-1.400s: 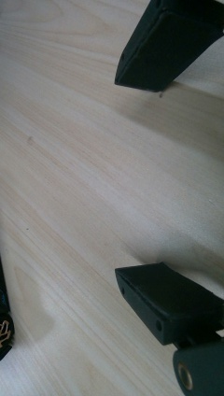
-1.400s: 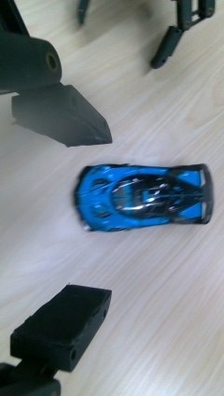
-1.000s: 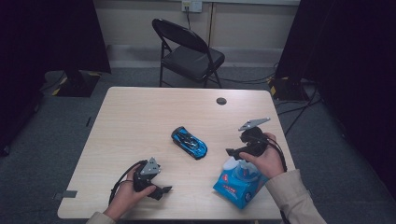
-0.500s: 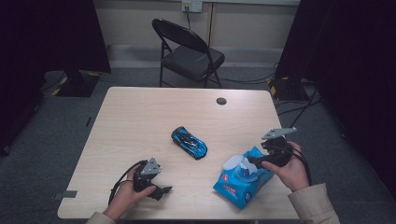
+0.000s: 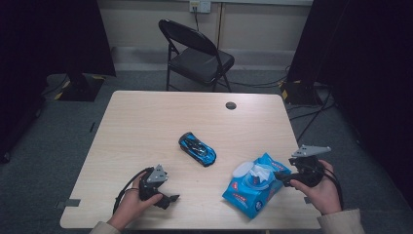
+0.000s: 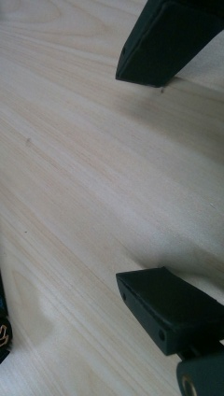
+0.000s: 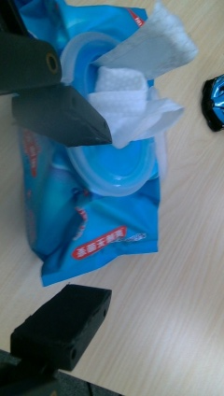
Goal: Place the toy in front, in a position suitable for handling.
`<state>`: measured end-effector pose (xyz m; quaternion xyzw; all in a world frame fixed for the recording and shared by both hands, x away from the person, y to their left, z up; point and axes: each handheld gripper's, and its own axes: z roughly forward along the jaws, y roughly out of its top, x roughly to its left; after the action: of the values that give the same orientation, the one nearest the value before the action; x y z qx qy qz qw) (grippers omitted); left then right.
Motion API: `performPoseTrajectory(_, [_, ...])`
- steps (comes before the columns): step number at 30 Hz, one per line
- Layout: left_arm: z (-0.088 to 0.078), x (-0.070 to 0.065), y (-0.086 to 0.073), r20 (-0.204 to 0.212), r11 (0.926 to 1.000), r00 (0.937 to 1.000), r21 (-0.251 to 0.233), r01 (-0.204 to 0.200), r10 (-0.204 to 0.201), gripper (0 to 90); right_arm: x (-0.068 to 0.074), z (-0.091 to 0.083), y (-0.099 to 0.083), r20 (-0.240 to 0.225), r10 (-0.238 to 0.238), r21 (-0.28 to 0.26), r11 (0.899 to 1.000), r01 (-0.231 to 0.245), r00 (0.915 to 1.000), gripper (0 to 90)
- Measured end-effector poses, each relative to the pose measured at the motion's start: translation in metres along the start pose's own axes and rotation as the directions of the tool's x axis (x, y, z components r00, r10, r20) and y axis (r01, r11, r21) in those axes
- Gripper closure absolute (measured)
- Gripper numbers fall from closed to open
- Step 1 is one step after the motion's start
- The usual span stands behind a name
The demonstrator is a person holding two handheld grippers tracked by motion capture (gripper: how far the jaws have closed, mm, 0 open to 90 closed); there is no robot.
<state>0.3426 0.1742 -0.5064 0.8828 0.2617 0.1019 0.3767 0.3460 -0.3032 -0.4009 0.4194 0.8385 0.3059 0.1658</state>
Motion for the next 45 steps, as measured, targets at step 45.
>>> performPoseTrajectory(45, [0.0, 0.0, 0.0, 0.0, 1.0, 1.0, 0.0, 0.0, 0.0, 4.0, 0.018, 0.04, -0.044, -0.053, 0.031, 0.037, 0.999, -0.029, 0.9981, 21.7])
